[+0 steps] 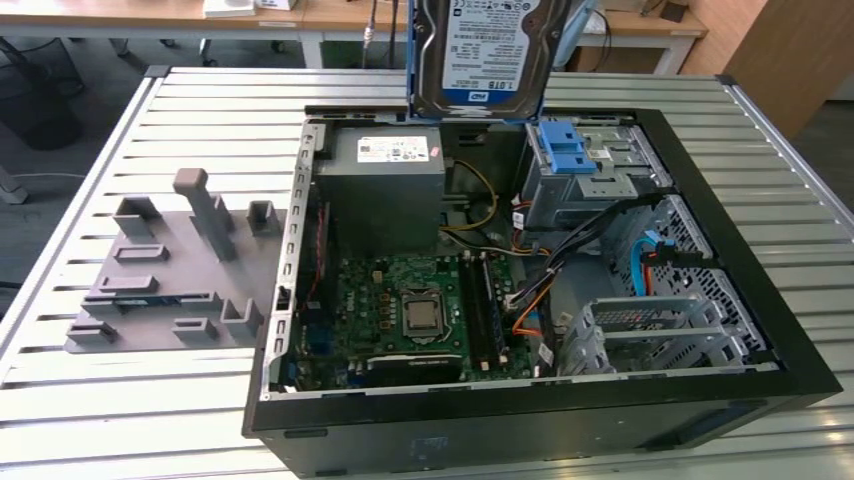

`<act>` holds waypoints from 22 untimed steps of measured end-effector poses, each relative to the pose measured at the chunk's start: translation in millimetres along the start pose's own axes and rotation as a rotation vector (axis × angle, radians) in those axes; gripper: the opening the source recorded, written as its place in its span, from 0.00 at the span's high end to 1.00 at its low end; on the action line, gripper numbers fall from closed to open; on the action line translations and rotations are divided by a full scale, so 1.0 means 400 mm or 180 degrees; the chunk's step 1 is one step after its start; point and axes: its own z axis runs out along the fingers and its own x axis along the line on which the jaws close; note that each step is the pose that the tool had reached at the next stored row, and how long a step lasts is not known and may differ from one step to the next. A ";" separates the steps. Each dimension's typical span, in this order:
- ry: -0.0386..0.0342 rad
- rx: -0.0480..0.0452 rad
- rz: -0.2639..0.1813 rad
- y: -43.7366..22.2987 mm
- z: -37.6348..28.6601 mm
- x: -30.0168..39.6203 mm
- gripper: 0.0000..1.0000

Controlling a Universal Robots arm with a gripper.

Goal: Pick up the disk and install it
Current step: 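Pick up the disk, then insert the disk into the insertion slot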

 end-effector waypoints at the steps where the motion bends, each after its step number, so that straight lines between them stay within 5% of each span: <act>1: 0.0000 0.0000 0.0000 -0.001 0.000 0.000 0.64; 22: 0.0000 0.0000 0.0000 -0.025 0.000 -0.001 0.64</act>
